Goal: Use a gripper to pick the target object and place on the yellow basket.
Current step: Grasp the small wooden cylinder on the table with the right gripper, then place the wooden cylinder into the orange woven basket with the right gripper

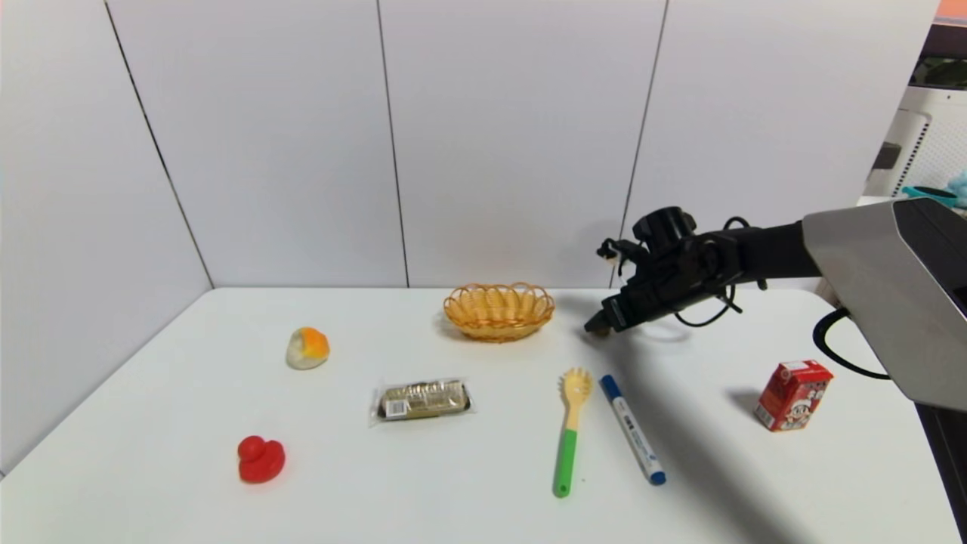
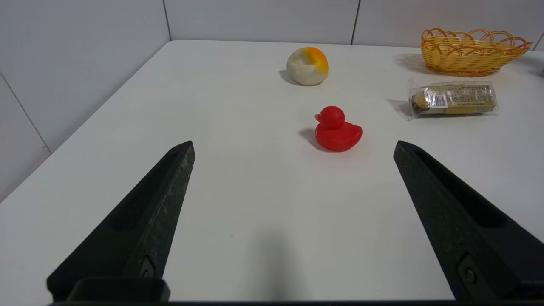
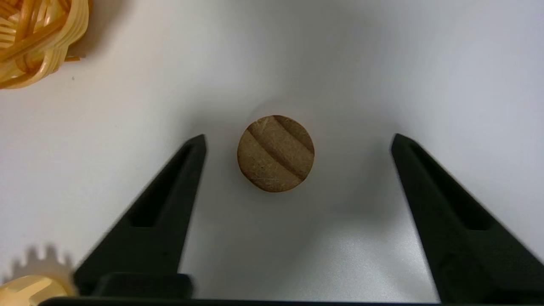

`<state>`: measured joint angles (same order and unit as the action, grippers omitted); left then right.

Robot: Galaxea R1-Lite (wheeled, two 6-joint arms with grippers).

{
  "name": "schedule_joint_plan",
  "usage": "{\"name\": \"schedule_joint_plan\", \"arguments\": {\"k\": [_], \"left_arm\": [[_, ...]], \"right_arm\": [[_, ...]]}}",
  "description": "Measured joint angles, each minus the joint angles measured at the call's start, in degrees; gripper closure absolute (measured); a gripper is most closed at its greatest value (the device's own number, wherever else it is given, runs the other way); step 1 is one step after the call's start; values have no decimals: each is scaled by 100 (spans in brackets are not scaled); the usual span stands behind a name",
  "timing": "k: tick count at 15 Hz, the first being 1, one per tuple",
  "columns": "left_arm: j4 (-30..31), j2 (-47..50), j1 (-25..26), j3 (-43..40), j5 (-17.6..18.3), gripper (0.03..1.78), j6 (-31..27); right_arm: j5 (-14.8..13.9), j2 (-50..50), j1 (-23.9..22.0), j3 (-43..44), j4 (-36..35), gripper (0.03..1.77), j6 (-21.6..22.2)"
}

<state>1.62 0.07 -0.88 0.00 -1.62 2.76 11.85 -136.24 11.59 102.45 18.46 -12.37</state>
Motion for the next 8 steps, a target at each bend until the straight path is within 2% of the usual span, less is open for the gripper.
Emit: {"name": "schedule_joint_plan", "arguments": {"k": [3,5,6,8], "left_arm": [[0,0,0,0,0,12,2],[2,0,0,0,2,12,0],[0,0,0,0,0,12,2],[0,0,0,0,-2,12,2]], "right_arm": [[11,-37,-7,6,1,85,-2],[5,-48,-16,6,6,104,-2],[7,-48,-18,2,4,133,-2],[18,-44,-20,-2,0,133,-7]]}}
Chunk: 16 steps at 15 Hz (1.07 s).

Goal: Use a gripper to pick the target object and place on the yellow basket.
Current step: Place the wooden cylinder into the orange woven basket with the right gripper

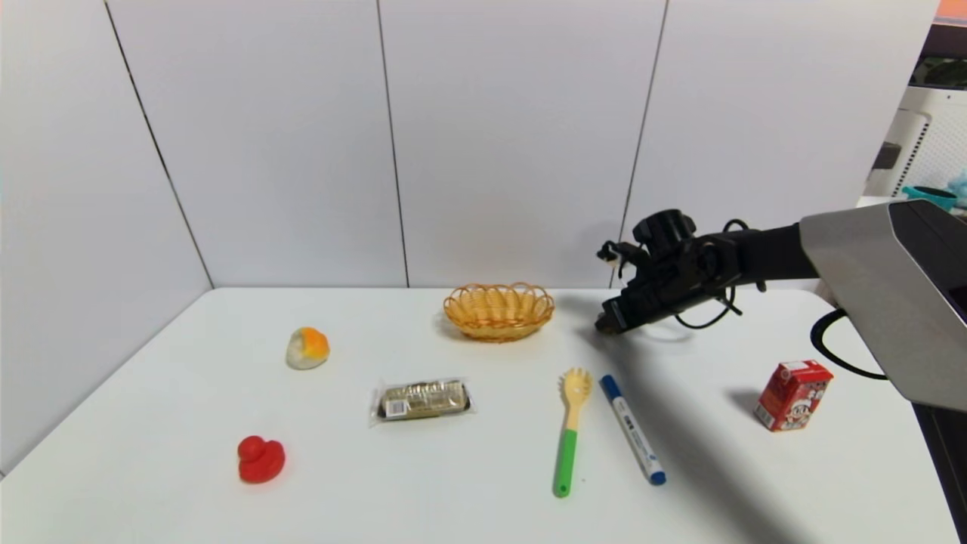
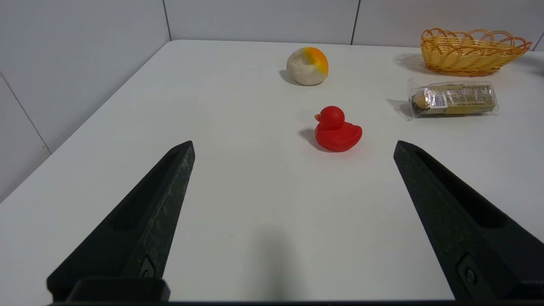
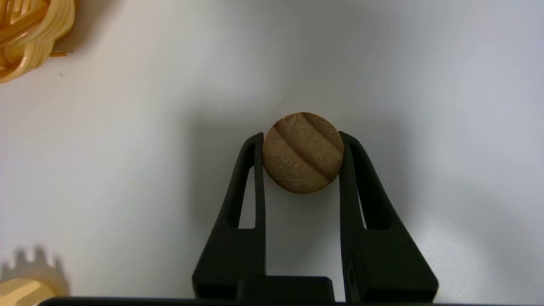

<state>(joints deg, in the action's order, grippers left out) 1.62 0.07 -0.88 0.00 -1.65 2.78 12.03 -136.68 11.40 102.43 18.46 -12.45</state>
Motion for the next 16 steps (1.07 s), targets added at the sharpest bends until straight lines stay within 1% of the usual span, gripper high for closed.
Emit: {"name": "schedule_joint_plan", "arguments": {"k": [4,5,6,7,8,9,11,13,14,16], "left_arm": [[0,0,0,0,2,12,-2],[2,0,0,0,2,12,0],[0,0,0,0,2,12,0],[0,0,0,0,2,12,-2],[2,0,0,0,2,12,0],[2,0,0,0,0,12,-2],[0,0,0,0,2,12,0],[0,0,0,0,2,12,0],[0,0,0,0,2,12,-2],[0,0,0,0,2,12,0]], "right_arm": [[23,182,32,20,1,133,-4],[73,283,72,22,-18,133,-1],[222,413,139,66,-41,133,10],[441,540,244,155,-51,133,24],[655,647,390,269,-66,133,40],[808,738,566,386,-73,133,41],[922,837,896,513,-79,133,49],[1200,857,1178,579,-187,133,27],[1261,820,1278,612,-368,133,16],[1269,661,1382,664,-763,133,10]]}}
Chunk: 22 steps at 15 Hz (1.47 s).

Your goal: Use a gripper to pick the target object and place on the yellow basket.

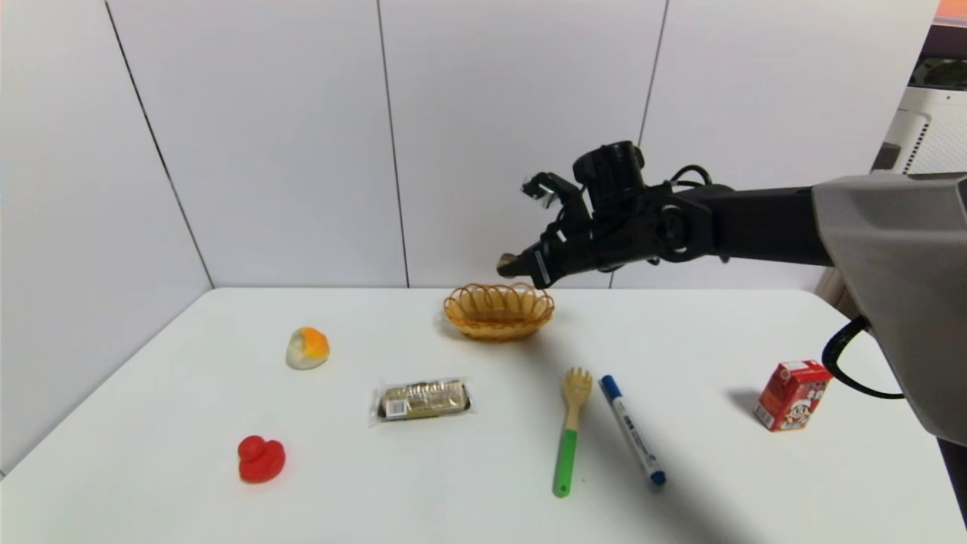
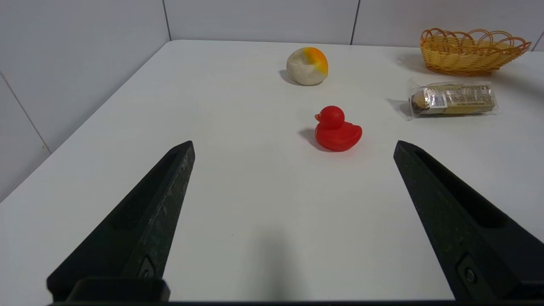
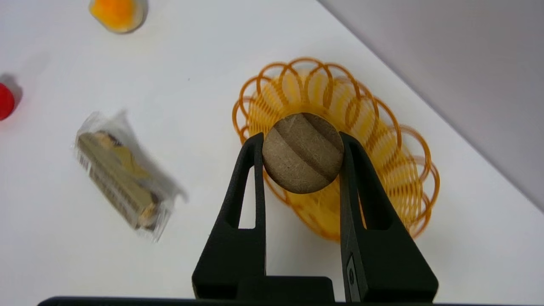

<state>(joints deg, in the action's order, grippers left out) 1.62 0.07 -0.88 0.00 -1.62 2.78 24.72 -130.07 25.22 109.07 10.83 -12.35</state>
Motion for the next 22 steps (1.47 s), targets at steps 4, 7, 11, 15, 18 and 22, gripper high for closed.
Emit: {"name": "schedule_joint_plan", "arguments": {"k": [4,7,11,15,18,22], "left_arm": [[0,0,2,0,0,12,0],[2,0,0,0,0,12,2],[0,0,0,0,0,12,-2],[2,0,0,0,0,12,0],[0,0,0,0,-2,12,2],[0,0,0,0,-2,12,-2]], "right_arm": [[-34,-474,62,41,-564,133,-16],[-52,-680,35,44,-516,133,-18],[-34,-820,-9,46,-496,100,-405],[-17,-788,-6,44,-479,63,-391],[-24,-623,-76,33,-471,45,-383],[-11,17,-243,-118,-118,31,-350]]}}
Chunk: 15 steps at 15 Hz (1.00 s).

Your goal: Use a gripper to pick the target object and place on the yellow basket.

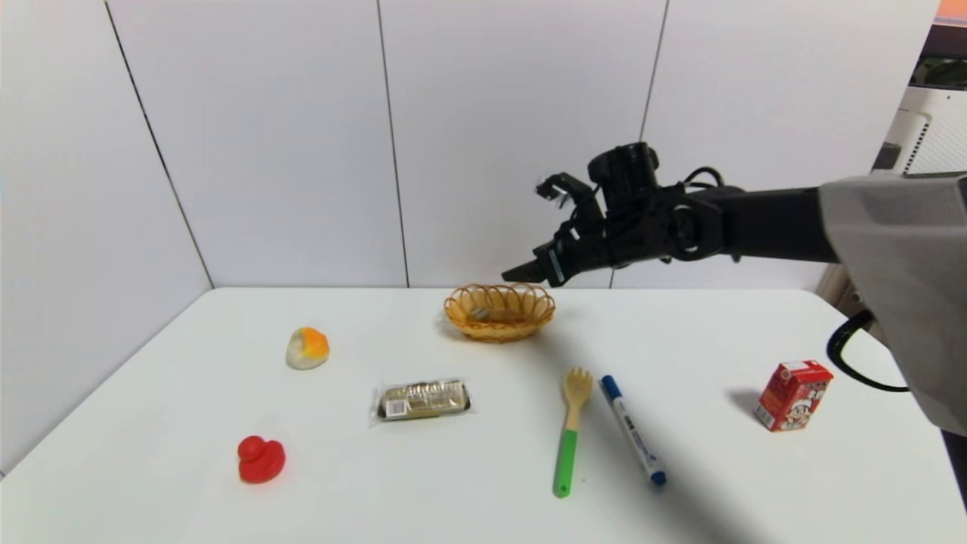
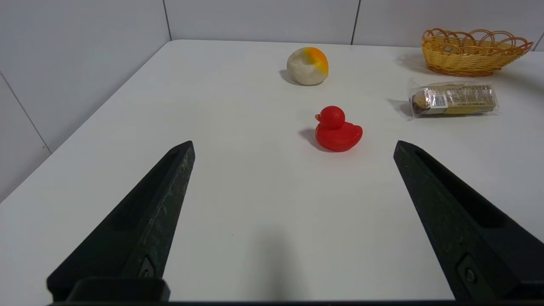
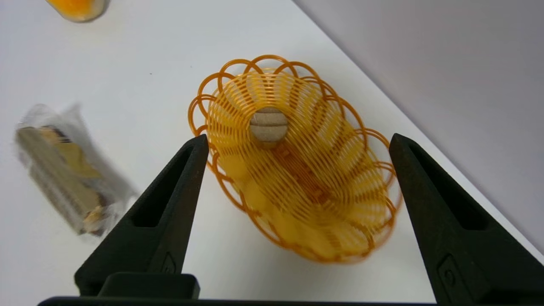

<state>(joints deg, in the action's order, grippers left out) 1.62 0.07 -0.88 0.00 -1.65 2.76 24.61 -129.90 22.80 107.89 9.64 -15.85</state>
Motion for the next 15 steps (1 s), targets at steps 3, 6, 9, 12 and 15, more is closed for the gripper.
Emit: {"name": "schedule_joint_plan", "arguments": {"k": [3,6,9,12,15], "left_arm": [[0,0,0,0,2,12,2],[0,0,0,0,0,12,5],[2,0,0,0,2,12,5],[2,0,0,0,2,12,2],[0,0,0,0,2,12,2]], "right_arm": [[-2,929,-169,-411,177,24,213],[-30,2191,-474,-1191,217,19,308],[-245,3600,-839,-2539,226,16,336],[-1070,5025,-1053,-4229,201,14,384],[-2142,6527,-1167,-5800,138,12,592]]}}
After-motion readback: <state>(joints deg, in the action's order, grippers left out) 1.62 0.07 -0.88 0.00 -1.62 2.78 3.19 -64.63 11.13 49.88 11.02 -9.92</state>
